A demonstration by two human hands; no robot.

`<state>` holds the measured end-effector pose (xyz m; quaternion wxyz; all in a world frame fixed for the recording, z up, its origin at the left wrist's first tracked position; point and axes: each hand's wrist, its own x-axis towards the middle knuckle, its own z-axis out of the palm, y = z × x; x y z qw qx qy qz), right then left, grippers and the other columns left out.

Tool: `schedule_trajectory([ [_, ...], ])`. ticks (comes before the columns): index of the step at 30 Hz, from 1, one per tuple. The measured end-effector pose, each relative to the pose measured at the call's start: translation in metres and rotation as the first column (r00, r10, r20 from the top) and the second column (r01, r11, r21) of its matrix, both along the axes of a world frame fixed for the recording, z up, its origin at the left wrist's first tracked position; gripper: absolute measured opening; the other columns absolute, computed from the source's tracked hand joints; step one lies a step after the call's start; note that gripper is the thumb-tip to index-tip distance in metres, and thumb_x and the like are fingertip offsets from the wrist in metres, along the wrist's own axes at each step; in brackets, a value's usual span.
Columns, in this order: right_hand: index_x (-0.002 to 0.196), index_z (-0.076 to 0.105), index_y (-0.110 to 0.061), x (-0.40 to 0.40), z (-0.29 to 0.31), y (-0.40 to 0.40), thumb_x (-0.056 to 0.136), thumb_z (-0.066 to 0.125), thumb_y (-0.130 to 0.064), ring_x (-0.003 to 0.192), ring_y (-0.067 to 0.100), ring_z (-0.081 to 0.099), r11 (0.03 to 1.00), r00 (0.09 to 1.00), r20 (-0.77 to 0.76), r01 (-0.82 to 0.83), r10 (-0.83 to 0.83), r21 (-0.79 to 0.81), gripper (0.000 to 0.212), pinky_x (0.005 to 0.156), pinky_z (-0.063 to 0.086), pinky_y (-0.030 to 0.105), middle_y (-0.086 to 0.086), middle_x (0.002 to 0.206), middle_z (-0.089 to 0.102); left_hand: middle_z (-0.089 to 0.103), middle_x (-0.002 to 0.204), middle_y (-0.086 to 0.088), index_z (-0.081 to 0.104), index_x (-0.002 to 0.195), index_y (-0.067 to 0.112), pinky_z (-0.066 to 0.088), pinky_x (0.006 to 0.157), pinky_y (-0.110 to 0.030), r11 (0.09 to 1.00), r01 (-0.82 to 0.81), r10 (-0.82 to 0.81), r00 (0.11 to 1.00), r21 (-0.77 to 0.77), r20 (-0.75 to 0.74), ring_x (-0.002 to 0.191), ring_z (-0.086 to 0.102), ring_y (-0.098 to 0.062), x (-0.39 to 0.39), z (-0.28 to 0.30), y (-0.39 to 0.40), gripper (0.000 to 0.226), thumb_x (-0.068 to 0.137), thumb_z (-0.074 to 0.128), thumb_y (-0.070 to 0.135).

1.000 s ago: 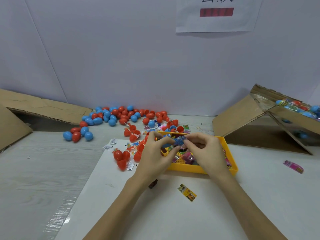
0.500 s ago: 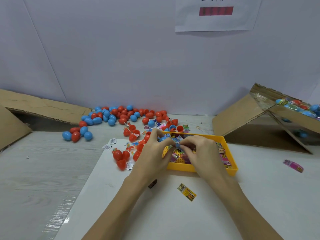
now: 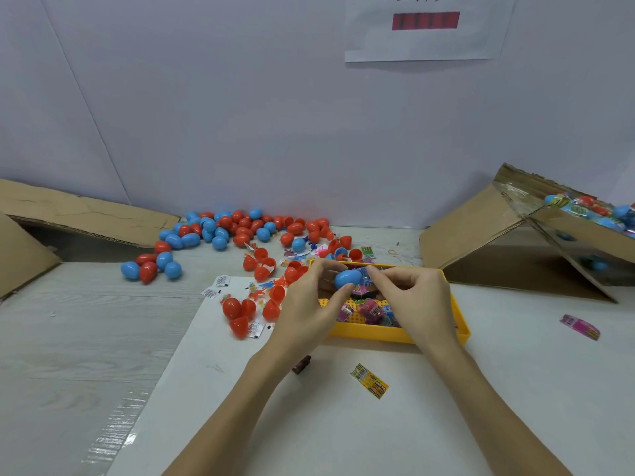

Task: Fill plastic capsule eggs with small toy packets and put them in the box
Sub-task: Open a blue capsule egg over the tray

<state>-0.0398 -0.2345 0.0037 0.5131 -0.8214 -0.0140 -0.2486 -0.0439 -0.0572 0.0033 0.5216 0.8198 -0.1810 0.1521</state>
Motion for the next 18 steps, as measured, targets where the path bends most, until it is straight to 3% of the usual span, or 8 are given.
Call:
schedule_trajectory([
  [6,0.075,0.076,-0.04,-0.0001,0.0,0.0011,0.095,0.071,-0.039,0.073,0.002,0.07,1.0,1.0,-0.015,-0.012,0.012,0.001,0.02,0.061,0.059,0.027,-0.022,0.065,0.071,0.068,0.109,0.007,0.061,0.124,0.017,0.056,0.083,-0.018,0.999,-0.033,0.033,0.999,0.011,0.012,0.096,0.066,-0.006,0.0011,-0.0019,0.0,0.03,0.096,0.069,0.024],
  [8,0.071,0.072,-0.045,0.0,-0.0006,0.0017,0.095,0.071,-0.041,0.076,-0.001,0.069,1.0,1.0,-0.025,-0.014,0.013,-0.011,0.024,0.06,0.059,0.026,-0.024,0.061,0.069,0.069,0.11,0.007,0.061,0.124,0.018,0.056,0.083,-0.018,0.999,-0.039,0.039,0.999,0.015,0.011,0.097,0.066,-0.006,0.0016,-0.0024,0.0005,0.03,0.097,0.069,0.024],
  [10,0.081,0.08,-0.036,0.0011,-0.003,0.0017,0.094,0.071,-0.042,0.08,-0.006,0.067,1.0,0.999,-0.034,-0.019,0.019,-0.013,0.016,0.06,0.057,0.023,-0.027,0.059,0.066,0.069,0.11,0.008,0.062,0.125,0.019,0.055,0.082,-0.016,0.999,-0.034,0.034,0.999,0.015,0.012,0.098,0.066,-0.004,0.0016,-0.0026,0.0005,0.03,0.097,0.069,0.024],
  [12,0.089,0.082,-0.033,0.0018,-0.0043,0.0019,0.093,0.071,-0.043,0.085,-0.01,0.066,0.999,0.998,-0.045,-0.051,0.051,-0.012,0.015,0.061,0.054,0.016,-0.028,0.065,0.068,0.069,0.11,0.01,0.063,0.126,0.02,0.055,0.082,-0.014,1.0,-0.026,0.025,0.999,0.017,0.02,0.098,0.065,-0.001,0.0013,-0.0025,0.0,0.03,0.097,0.069,0.023],
  [14,0.088,0.077,-0.041,0.0016,-0.0035,0.0019,0.093,0.072,-0.041,0.088,-0.011,0.066,0.992,0.989,-0.07,-0.126,0.127,0.022,0.007,0.062,0.052,0.01,-0.028,0.074,0.072,0.068,0.11,0.011,0.063,0.128,0.019,0.055,0.083,-0.014,0.999,-0.029,0.028,0.999,0.021,0.03,0.099,0.066,0.0,0.0013,-0.0029,-0.0006,0.031,0.097,0.068,0.022],
  [18,0.098,0.077,-0.033,0.0011,-0.0004,0.0007,0.094,0.073,-0.031,0.087,0.002,0.075,0.928,0.95,-0.113,-0.252,0.291,0.274,0.005,0.067,0.057,0.013,-0.015,0.089,0.079,0.068,0.11,0.012,0.061,0.127,0.017,0.054,0.084,-0.013,0.999,-0.032,0.033,0.999,-0.006,0.033,0.099,0.066,0.001,0.002,-0.0023,0.0008,0.033,0.096,0.07,0.021],
])
